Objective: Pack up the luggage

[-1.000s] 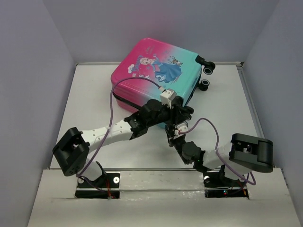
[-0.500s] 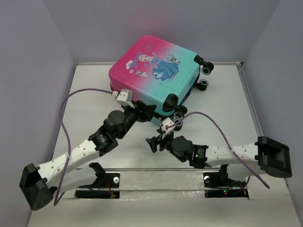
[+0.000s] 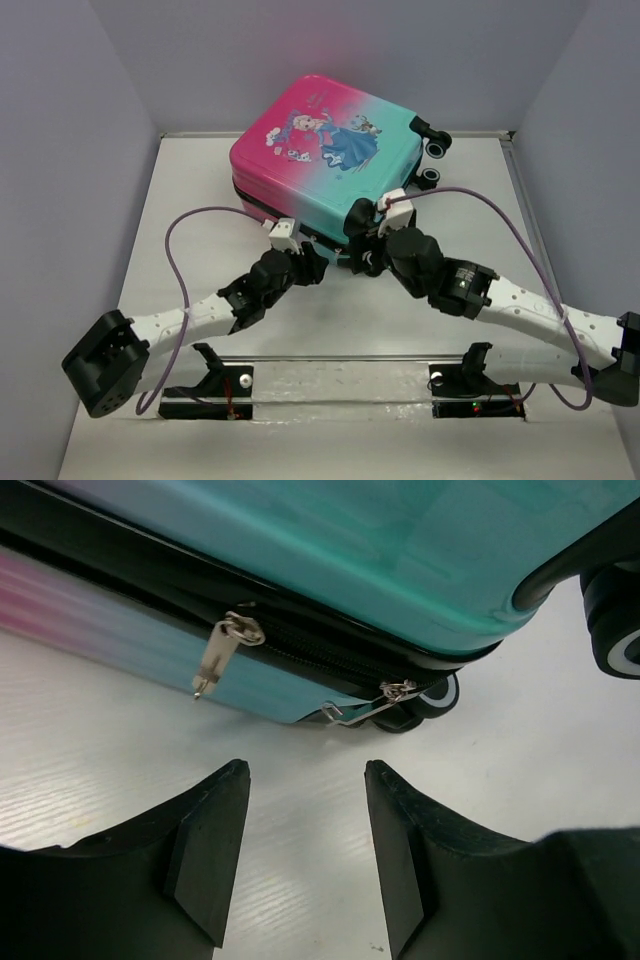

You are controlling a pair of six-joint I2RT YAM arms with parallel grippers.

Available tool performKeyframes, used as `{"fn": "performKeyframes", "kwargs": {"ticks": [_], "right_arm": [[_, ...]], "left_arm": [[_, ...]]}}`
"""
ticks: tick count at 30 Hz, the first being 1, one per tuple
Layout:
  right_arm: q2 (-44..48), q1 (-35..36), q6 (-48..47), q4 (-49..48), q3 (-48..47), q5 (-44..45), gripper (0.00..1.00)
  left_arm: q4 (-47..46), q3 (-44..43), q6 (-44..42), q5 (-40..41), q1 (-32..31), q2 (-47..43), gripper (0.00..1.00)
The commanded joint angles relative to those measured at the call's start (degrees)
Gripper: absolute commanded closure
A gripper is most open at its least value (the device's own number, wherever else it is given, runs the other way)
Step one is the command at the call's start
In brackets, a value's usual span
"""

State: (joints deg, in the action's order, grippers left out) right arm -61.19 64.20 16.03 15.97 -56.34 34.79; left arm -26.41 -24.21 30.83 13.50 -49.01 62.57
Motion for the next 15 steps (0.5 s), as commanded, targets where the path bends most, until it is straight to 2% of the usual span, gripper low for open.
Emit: {"fn": "performKeyframes", "kwargs": {"ticks": [1, 5, 9, 10, 15], "right_arm": [[-0.16, -7.77, -4.77, 9.08, -2.55, -2.52, 0.02], [-0.77, -15.23, -10.39, 9.17, -3.51, -12.00, 0.00], [-2.70, -21.46, -13.48, 9.08, -4.66, -20.00, 0.00], [-3.23, -22.88, -13.83, 9.08, -5.18, -24.63, 0.00], [-7.27, -26.58, -15.33, 7.94, -7.12, -34.25, 0.00]], "left_arm": [[-10.85, -3.91, -2.79, -4.96, -0.03, 6.23, 0.40], [-15.67, -4.97, -4.28, -7.52, -0.03, 10.81, 0.38], [-16.12, -7.52, -5.52, -7.96, -0.03, 15.21, 0.37], [-16.12, -8.04, -5.95, -8.48, -0.03, 16.61, 0.37], [-16.30, -9.98, -6.57, -8.14, -0.12, 18.47, 0.37]]}}
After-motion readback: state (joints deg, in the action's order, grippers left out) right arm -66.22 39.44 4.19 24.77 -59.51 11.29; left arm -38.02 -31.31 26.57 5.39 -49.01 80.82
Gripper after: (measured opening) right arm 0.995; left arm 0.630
